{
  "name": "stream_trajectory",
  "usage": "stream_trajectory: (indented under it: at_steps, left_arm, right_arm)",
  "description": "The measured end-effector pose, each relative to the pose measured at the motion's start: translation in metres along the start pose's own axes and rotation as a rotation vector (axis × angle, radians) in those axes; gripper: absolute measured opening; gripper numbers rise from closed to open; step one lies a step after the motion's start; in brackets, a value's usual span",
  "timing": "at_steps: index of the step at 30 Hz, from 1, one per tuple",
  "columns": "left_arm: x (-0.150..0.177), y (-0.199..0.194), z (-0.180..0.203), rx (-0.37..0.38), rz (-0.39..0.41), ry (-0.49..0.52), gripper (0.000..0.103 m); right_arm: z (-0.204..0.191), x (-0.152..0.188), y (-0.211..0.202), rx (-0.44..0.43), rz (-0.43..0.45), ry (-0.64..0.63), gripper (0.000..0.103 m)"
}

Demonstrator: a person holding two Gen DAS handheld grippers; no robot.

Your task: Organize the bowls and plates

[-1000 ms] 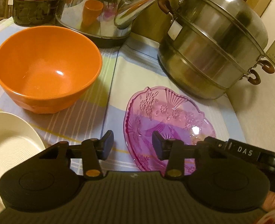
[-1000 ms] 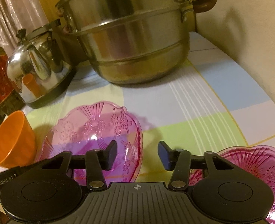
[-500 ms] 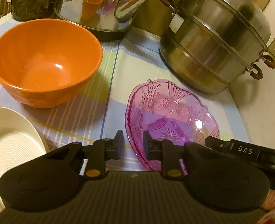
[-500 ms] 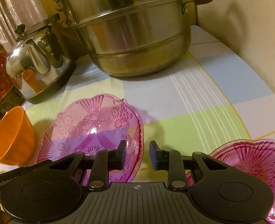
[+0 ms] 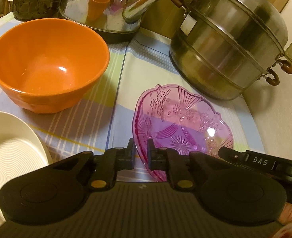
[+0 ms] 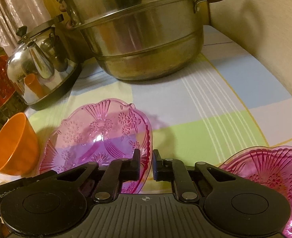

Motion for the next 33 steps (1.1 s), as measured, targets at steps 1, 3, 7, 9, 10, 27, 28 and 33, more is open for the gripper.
stream_trajectory:
  at_steps: [1,3,7,9,10,27,28,33]
  left_arm:
    - [0.0,0.0,0.0,-0.002,0.001,0.0,0.01]
    - [-0.001,-0.002,0.0,0.0,0.005,-0.001,0.01]
    - [-0.002,-0.006,0.002,0.007,0.012,-0.002,0.01]
    - [-0.002,-0.009,0.003,0.01,0.018,0.001,0.01]
    - [-0.002,-0.011,0.004,0.011,0.021,0.002,0.01]
    - [-0.004,-0.042,0.027,0.048,0.045,0.033,0.01]
    - [-0.004,-0.044,0.029,0.05,0.047,0.037,0.01]
    - [-0.002,-0.049,0.037,0.075,0.038,0.051,0.01]
  right_arm:
    - [0.0,0.0,-0.001,-0.002,0.003,0.0,0.011]
    - [-0.001,-0.001,-0.003,-0.006,0.007,-0.002,0.01]
    - [-0.001,-0.001,-0.008,-0.01,0.013,-0.002,0.01]
    - [-0.001,-0.002,-0.011,-0.01,0.017,-0.002,0.01]
    - [0.0,-0.001,-0.012,-0.01,0.019,-0.004,0.01]
    - [-0.001,0.003,-0.068,-0.024,0.092,0.002,0.011]
    - [-0.001,0.004,-0.073,-0.025,0.097,0.003,0.011]
    - [0.0,0.009,-0.093,-0.016,0.118,0.006,0.011]
Point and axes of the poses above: each gripper's, at about its wrist camera, not at the fingertips, and y roughly the way its jaws point, z to its right, x to its underside, the point moved 3 cm from there along y, roughly the way its jaws point, and after that the axes turned 11 degrees about -z, right-handed, at the moved point
